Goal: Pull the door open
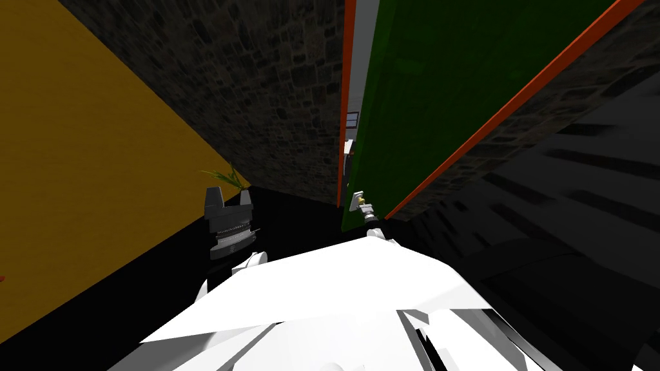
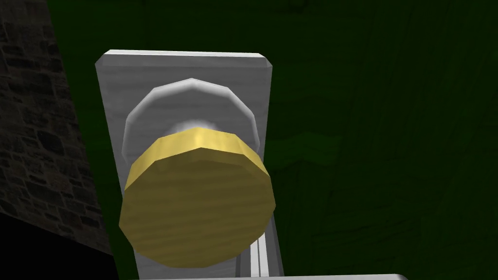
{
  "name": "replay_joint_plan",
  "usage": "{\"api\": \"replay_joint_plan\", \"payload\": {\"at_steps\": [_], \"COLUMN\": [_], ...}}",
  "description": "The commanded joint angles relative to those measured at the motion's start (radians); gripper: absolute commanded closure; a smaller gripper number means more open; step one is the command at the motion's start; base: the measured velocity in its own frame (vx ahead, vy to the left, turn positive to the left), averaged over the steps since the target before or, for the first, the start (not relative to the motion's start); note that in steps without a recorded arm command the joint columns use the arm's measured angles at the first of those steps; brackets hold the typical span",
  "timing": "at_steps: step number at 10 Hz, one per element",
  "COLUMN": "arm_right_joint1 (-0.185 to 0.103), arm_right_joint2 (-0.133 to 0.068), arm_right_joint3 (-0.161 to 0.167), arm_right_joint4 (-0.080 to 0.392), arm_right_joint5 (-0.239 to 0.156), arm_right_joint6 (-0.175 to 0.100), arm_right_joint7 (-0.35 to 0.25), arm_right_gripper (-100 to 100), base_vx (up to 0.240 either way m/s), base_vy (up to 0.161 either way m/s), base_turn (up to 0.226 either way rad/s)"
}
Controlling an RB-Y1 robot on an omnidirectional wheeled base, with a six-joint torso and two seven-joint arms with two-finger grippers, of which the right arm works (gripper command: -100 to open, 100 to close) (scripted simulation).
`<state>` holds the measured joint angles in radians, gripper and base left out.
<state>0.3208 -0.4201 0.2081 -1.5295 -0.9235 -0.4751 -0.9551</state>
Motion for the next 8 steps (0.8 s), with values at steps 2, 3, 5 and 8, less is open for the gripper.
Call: {"api": "replay_joint_plan", "payload": {"at_steps": [2,3,5,8], "arm_right_joint1": [0.004,0.009,0.042,0.052], "arm_right_joint2": [-0.005,-0.007,-0.040,-0.056], "arm_right_joint3": [0.030,0.034,-0.004,-0.012], "arm_right_joint4": [-0.038,-0.045,-0.052,-0.070], "arm_right_joint5": [-0.030,-0.043,-0.074,-0.090], "arm_right_joint6": [-0.003,-0.002,0.038,0.056], "arm_right_joint7": [-0.048,-0.063,-0.059,-0.063], "arm_right_gripper": [-100,-100,-100,-100], "base_vx": [-0.070,-0.058,0.012,0.042], "base_vy": [-0.043,-0.019,-0.015,0.049], "base_turn": [0.072,0.034,-0.068,-0.050]}}
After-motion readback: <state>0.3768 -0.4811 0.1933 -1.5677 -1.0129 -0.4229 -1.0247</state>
